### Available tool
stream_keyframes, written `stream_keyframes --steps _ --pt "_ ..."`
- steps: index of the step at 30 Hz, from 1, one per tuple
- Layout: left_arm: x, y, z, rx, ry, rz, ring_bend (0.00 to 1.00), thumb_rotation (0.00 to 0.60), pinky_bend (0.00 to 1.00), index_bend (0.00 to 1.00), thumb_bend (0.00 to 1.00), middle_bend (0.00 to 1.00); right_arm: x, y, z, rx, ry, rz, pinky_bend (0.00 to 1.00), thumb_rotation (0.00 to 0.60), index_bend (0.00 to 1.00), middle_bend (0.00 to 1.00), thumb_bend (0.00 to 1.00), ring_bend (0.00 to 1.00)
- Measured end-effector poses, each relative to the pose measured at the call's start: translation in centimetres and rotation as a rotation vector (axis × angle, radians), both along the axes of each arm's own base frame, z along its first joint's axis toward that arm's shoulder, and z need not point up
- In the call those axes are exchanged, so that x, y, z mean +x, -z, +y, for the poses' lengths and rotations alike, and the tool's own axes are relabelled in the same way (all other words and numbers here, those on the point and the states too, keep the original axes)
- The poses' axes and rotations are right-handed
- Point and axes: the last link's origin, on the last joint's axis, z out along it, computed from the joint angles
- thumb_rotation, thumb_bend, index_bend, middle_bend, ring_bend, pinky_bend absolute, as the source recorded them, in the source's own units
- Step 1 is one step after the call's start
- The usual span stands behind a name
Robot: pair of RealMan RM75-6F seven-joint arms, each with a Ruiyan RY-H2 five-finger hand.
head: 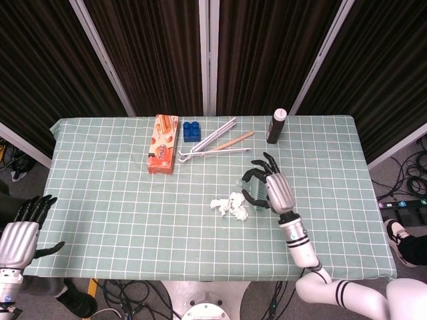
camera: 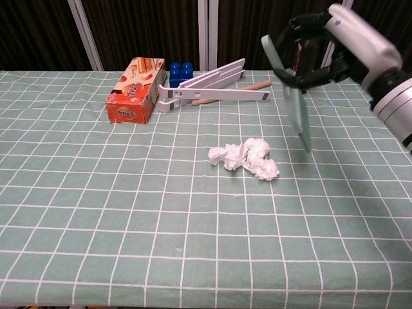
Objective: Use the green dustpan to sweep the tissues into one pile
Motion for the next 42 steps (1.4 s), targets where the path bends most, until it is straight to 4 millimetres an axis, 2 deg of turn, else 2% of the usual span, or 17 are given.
stream_keyframes --steps 4,6,10,15,20,22,24,26,28,31,34,37,42 --pt "0.2 -0.1 0.0 0.000 0.010 0.005 0.03 0.600 0.08 0.10 0.07 0.07 -1.1 -3.4 0.1 -0.062 0.008 0.061 0.00 0.600 0.65 0.51 0.57 0.19" --pt "0.2 -0.2 0.0 0.001 0.011 0.008 0.03 0.600 0.08 0.10 0.07 0.07 -2.3 -5.1 0.2 -0.070 0.026 0.115 0.00 0.600 0.65 0.50 0.57 0.19" --pt "0.3 -0.1 0.0 0.000 0.010 0.012 0.03 0.600 0.08 0.10 0.07 0.07 -4.7 -6.8 0.0 -0.031 0.066 0.244 0.00 0.600 0.64 0.50 0.57 0.19" --pt "0.7 0.3 0.2 -0.010 0.017 0.018 0.03 0.600 0.08 0.10 0.07 0.07 -8.1 -6.2 -0.2 0.095 0.111 0.466 0.00 0.600 0.60 0.47 0.55 0.17" --pt "0.7 0.2 0.2 -0.014 0.009 0.027 0.03 0.600 0.08 0.10 0.07 0.07 -10.8 -5.1 -1.5 0.113 0.107 0.732 0.00 0.600 0.59 0.47 0.54 0.16" --pt "0.6 0.1 0.1 -0.011 0.000 0.026 0.03 0.600 0.08 0.10 0.07 0.07 -11.2 -4.4 -2.0 0.111 0.095 0.815 0.00 0.600 0.53 0.44 0.50 0.13" --pt "0.6 0.1 0.0 -0.009 -0.004 0.023 0.03 0.600 0.08 0.10 0.07 0.07 -11.2 -3.1 -2.2 0.132 0.079 0.886 0.00 0.600 0.34 0.33 0.40 0.06" --pt "0.5 0.2 0.0 -0.011 -0.007 0.023 0.03 0.600 0.08 0.10 0.07 0.07 -11.1 -1.9 -2.2 0.171 0.072 0.915 0.00 0.600 0.17 0.22 0.35 0.01" --pt "0.5 0.2 0.0 -0.011 -0.007 0.023 0.03 0.600 0.08 0.10 0.07 0.07 -10.9 -1.4 -1.9 0.197 0.073 0.909 0.00 0.600 0.03 0.12 0.33 0.00" --pt "0.5 0.1 0.1 -0.006 -0.002 0.020 0.03 0.600 0.08 0.10 0.07 0.07 -10.4 -1.7 -1.4 0.206 0.071 0.882 0.00 0.600 0.00 0.08 0.32 0.00" --pt "0.6 0.0 0.2 0.000 0.007 0.018 0.03 0.600 0.08 0.10 0.07 0.07 -10.4 -3.4 -0.8 0.162 0.080 0.856 0.00 0.600 0.00 0.09 0.32 0.00" --pt "0.6 0.0 0.4 -0.001 0.013 0.018 0.03 0.600 0.08 0.10 0.07 0.07 -10.7 -6.1 0.1 0.086 0.105 0.827 0.00 0.600 0.00 0.12 0.33 0.00" --pt "0.6 0.2 0.8 0.004 0.023 0.032 0.03 0.600 0.08 0.10 0.07 0.07 -12.0 -11.8 3.1 -0.061 0.171 0.772 0.00 0.600 0.00 0.12 0.33 0.00"
